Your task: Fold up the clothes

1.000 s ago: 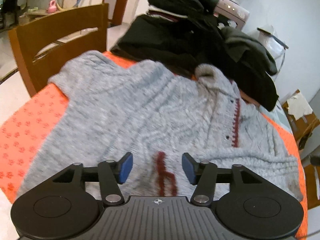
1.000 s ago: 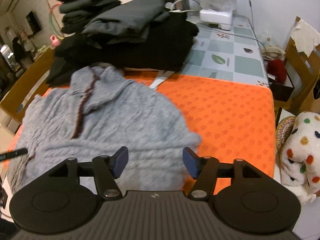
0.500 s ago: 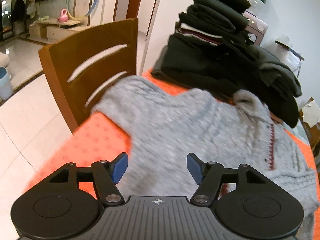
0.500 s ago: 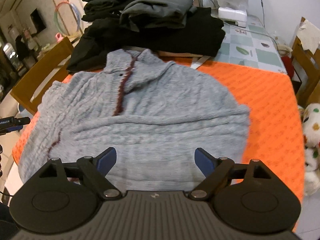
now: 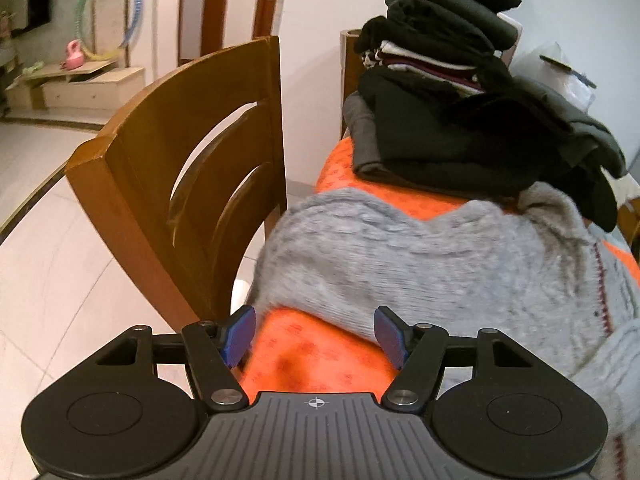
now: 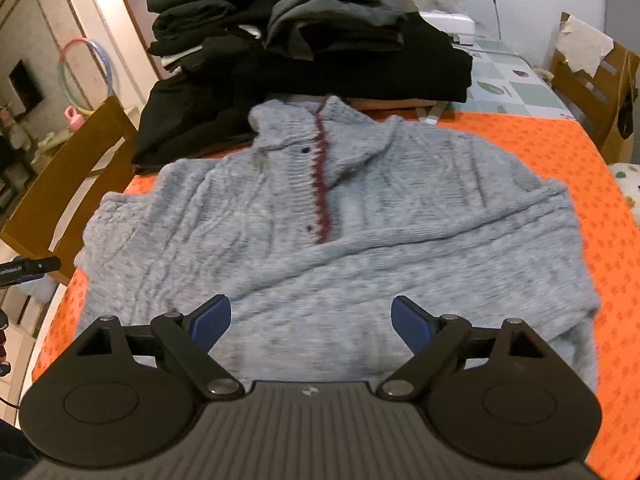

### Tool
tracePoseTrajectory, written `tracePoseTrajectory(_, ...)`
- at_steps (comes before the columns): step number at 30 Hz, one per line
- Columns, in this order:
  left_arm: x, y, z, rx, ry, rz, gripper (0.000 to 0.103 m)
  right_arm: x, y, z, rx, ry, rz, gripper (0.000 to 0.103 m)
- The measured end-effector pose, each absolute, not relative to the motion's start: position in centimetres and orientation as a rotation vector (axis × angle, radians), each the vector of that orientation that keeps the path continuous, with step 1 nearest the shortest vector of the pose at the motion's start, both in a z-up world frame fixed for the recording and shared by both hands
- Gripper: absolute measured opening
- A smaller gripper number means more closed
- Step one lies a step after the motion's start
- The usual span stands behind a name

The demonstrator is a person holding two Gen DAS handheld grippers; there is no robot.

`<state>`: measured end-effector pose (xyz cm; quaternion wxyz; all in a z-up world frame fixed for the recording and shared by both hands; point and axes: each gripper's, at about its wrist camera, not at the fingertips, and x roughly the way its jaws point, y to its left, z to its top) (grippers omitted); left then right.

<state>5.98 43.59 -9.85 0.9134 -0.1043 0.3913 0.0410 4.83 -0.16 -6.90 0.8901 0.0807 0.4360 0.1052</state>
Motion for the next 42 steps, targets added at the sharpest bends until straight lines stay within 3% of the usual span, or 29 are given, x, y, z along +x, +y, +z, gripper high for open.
tracePoseTrajectory(7, 6.3, 46.3, -11.2, -0.102, 0.802, -0.018, 0.064, 3.4, 3.8, -5.8, 0.183, 0.884, 0.155, 0.091)
tracePoseTrajectory(16, 7.2, 47.6, -12.2, -0.049, 0.802, -0.154, 0.045, 1.8, 6.7, -4.7, 0.172, 0.879, 0.110, 0.091)
tracePoseTrajectory(30, 10.1, 48.0, -14.0, -0.096, 0.844, -0.225, 0.045, -1.1, 7.1, -4.4, 0.218, 0.858, 0.016, 0.091)
tracePoseTrajectory(31, 10.2, 48.1, -14.1, -0.120, 0.845, -0.239, 0.042, -1.3, 7.1, -4.4, 0.221, 0.858, 0.012, 0.091)
tracePoseTrajectory(32, 10.3, 48.3, -14.1, -0.144, 0.846, -0.253, 0.027, -1.4, 7.2, -4.4, 0.222, 0.858, 0.010, 0.091)
tracePoseTrajectory(36, 10.1, 48.1, -13.7, -0.154, 0.808, -0.255, 0.005, -1.7, 7.5, -4.5, 0.223, 0.859, 0.004, 0.091)
tracePoseTrajectory(42, 9.7, 47.6, -10.9, -0.186, 0.693, -0.239, 0.002, -1.9, 7.5, -4.4, 0.223, 0.848, -0.001, 0.091)
